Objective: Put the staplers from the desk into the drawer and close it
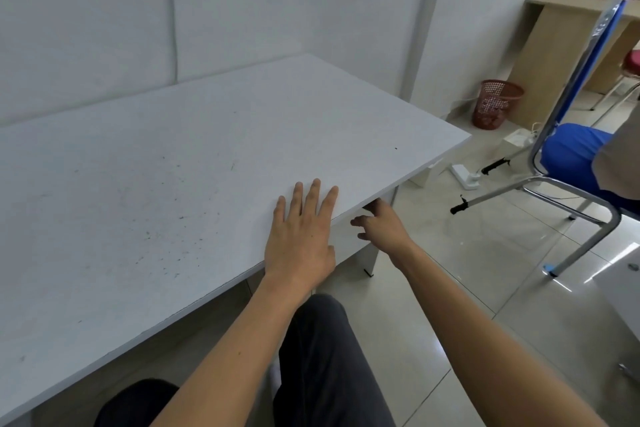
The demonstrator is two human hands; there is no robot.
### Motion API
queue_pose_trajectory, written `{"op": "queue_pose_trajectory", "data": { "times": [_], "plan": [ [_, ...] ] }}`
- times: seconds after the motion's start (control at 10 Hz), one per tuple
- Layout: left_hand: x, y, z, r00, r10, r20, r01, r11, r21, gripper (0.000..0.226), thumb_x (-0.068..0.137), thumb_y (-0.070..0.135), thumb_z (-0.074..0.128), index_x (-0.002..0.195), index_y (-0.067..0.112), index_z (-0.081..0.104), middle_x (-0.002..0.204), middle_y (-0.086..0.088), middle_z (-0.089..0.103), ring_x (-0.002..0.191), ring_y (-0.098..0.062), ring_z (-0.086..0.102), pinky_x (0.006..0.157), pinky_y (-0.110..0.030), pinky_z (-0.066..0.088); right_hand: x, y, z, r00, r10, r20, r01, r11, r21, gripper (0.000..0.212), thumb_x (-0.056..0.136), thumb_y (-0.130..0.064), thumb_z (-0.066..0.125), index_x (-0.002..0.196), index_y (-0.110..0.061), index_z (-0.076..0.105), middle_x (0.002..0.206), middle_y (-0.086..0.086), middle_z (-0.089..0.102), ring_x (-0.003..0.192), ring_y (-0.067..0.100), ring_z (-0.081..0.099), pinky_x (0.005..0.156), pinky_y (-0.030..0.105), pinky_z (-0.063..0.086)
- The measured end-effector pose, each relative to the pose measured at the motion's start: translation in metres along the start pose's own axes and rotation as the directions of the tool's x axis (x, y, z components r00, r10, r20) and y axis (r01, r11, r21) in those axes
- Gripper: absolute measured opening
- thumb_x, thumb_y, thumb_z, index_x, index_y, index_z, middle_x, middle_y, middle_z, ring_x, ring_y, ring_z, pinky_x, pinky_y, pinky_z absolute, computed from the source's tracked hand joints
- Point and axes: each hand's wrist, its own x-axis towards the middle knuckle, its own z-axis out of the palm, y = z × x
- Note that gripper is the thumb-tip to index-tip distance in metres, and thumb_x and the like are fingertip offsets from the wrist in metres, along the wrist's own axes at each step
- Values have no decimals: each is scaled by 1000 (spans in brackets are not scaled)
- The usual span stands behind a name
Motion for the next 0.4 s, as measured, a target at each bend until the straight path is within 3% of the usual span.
{"op": "queue_pose_trajectory", "data": {
  "times": [0.1,0.2,0.4],
  "plan": [
    [1,-1,-1,1000,-2,-2,2,1000,-19,85,90,41,52,154,26,-2,164,-7,-1,149,-33,-2,119,-50,7,-18,-1,-5,998,-2,-69,10,992,126,26,91,-2,48,99,-16,69,104,4,79,82,15,75,70,27,58],
    [-3,-3,-3,1000,-3,30,5,998,-62,84,90,45,50,154,26,-1,164,-5,-4,149,-29,-6,119,-48,3,-41,-3,-10,988,-22,-155,49,983,175,32,90,5,44,87,-13,70,84,3,78,74,16,73,64,23,56],
    [-42,-22,-11,999,-16,42,23,986,-167,84,87,58,44,154,31,0,164,4,-6,149,-19,-9,116,-41,-5,-69,-36,-12,977,-185,-101,200,967,159,36,87,10,42,88,-13,70,77,-1,77,69,12,71,63,19,56]
  ]
}}
